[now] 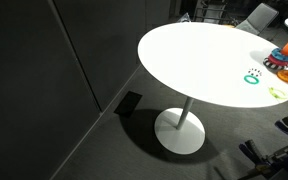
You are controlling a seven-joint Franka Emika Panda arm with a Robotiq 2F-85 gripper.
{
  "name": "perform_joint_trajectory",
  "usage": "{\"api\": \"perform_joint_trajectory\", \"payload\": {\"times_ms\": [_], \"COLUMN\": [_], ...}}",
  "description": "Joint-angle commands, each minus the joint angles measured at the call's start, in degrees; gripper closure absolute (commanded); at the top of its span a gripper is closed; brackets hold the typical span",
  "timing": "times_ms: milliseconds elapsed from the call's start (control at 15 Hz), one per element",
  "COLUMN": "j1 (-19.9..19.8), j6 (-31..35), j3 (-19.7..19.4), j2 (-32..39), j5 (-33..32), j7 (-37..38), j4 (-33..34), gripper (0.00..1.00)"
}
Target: Pick up the clear ring and put it on the ring holder
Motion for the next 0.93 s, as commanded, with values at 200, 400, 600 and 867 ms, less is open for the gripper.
{"api": "perform_joint_trajectory", "payload": {"times_ms": [200,400,600,867], "j1": [-1.48,-1.51,-1.58,-1.64], "j6": [0.23,0.22,0.07,-0.47], "j3": [0.99,1.01,1.08,1.37], "j2": [0.11,0.11,-0.01,-0.33], "j5": [1.35,1.36,1.52,2.19], "j7": [-1.9,-1.94,-2.18,-3.15], "j4": [0.25,0.23,0.11,-0.21], "gripper": [0.0,0.0,0.0,0.0]}}
